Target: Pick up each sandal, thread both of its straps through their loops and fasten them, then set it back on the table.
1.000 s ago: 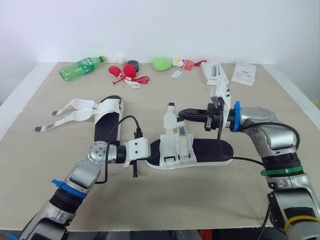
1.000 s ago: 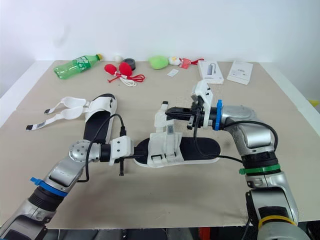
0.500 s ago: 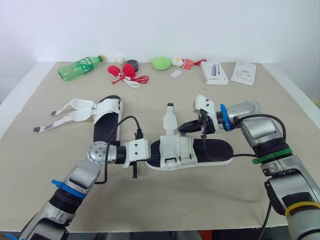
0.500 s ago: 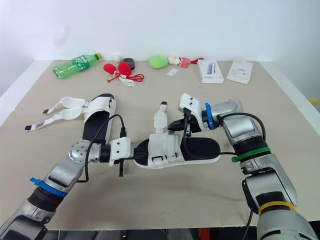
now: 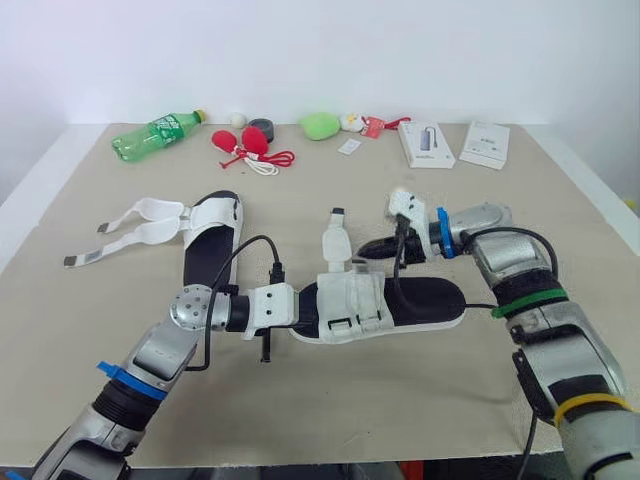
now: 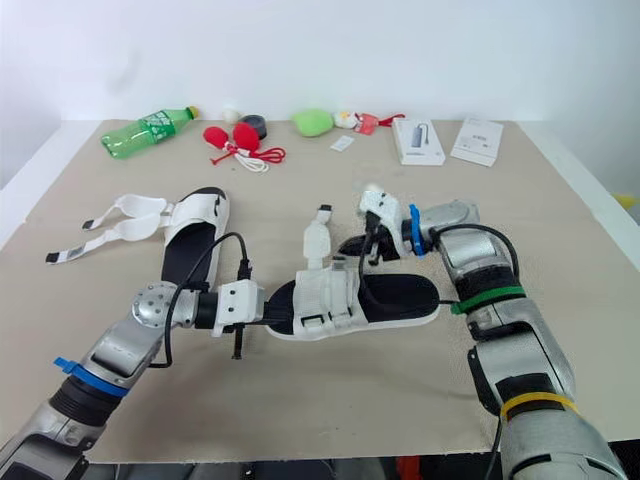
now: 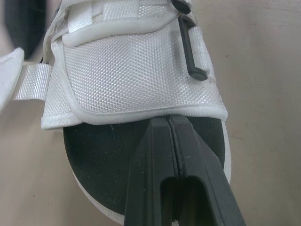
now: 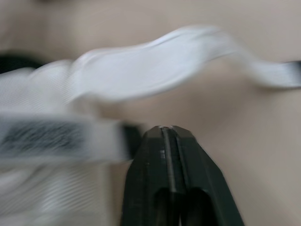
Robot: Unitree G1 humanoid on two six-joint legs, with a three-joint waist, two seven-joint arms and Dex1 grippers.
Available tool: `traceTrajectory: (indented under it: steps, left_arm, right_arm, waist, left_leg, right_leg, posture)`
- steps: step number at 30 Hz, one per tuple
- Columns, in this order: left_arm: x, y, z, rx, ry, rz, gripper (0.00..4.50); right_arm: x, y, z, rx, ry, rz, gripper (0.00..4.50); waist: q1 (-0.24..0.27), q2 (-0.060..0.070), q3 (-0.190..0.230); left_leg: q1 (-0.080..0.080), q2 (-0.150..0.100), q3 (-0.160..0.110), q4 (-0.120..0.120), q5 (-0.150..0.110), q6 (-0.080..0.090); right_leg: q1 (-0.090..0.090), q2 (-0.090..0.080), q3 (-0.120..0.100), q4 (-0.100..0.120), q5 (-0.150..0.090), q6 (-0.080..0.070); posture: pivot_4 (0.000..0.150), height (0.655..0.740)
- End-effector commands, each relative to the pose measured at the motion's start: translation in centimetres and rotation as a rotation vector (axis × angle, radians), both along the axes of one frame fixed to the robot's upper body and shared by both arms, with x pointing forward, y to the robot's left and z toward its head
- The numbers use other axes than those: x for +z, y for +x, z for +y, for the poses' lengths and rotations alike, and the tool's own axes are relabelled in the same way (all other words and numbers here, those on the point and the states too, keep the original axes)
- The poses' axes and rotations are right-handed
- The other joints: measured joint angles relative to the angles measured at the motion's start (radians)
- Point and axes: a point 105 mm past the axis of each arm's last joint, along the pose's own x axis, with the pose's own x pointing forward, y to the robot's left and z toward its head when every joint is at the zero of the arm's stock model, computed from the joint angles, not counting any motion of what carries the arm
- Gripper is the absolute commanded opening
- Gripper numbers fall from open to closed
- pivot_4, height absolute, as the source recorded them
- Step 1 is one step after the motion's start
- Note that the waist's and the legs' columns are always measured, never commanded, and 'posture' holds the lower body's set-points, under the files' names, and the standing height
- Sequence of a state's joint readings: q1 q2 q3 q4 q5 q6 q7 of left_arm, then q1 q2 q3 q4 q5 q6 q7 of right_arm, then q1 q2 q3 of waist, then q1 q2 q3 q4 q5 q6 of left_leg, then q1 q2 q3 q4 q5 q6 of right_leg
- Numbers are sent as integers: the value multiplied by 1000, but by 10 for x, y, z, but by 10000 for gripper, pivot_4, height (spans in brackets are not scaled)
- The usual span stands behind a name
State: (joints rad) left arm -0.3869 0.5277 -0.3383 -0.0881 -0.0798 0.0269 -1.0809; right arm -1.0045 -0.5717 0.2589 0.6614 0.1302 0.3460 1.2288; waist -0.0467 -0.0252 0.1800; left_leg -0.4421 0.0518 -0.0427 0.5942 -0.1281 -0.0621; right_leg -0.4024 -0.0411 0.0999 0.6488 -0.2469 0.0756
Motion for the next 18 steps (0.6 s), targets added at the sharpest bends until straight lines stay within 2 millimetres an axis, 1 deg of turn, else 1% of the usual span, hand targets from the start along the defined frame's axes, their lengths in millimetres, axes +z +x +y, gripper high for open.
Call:
traceTrajectory:
  steps: [1,3,4,5,6,7,8,10,13,18]
  left_arm:
    - [-13,-10,-1,-47,46,40,0]
    - [-14,-11,-1,-49,49,39,0]
    - [-14,-11,-1,-50,49,39,0]
    - [-14,-11,-1,-50,51,38,0]
    - [-14,-11,-1,-51,52,38,0]
    - [-14,-11,-1,-51,53,38,0]
    - [-14,-12,-1,-50,53,38,0]
    - [-14,-12,-1,-50,54,38,0]
    - [-15,-12,-1,-49,55,37,0]
    - [-15,-12,-1,-49,55,35,0]
  right_arm:
    - [38,21,5,-141,174,5,15549]
    - [39,22,9,-184,249,117,21362]
    - [40,22,11,-195,272,151,27718]
    - [39,20,14,-207,303,222,32013]
    - [38,17,17,-207,330,289,35208]
    - [37,14,20,-209,350,343,40997]
    - [33,12,22,-215,353,400,44775]
    - [25,7,23,-224,341,469,44775]
    - [13,6,24,-256,320,530,44775]
    - [14,6,41,-241,376,592,44775]
  waist:
    - [-1,0,0]
    - [-1,0,0]
    - [-1,0,0]
    - [0,0,0]
    - [0,0,0]
    - [1,0,0]
    - [1,0,0]
    - [0,0,0]
    - [0,0,0]
    - [-1,0,0]
  left_leg:
    - [0,0,0,0,0,0]
    - [0,0,0,0,0,0]
    - [0,0,0,0,0,0]
    - [0,0,-1,-1,0,0]
    - [0,0,-1,-1,0,0]
    - [0,0,-1,-1,0,0]
    - [0,0,-1,-2,0,0]
    - [0,0,-1,-2,-1,1]
    - [0,0,-1,-2,-1,1]
    - [0,0,-1,-2,-1,1]
  right_leg:
    - [0,0,0,0,0,0]
    - [0,0,0,1,0,0]
    - [0,1,0,2,0,0]
    - [0,1,0,2,0,1]
    - [0,1,-1,2,1,1]
    - [0,0,-1,2,1,1]
    - [0,0,-1,2,1,1]
    - [0,0,-1,2,1,1]
    - [-1,1,-1,2,1,1]
    - [-1,1,-1,3,0,3]
  posture:
    - [1500,7400]
    - [1500,7400]
    - [1500,7400]
    - [1500,7400]
    - [1500,7400]
    - [1500,7400]
    - [1500,7400]
    - [1500,7400]
    - [1500,7400]
    - [1500,7400]
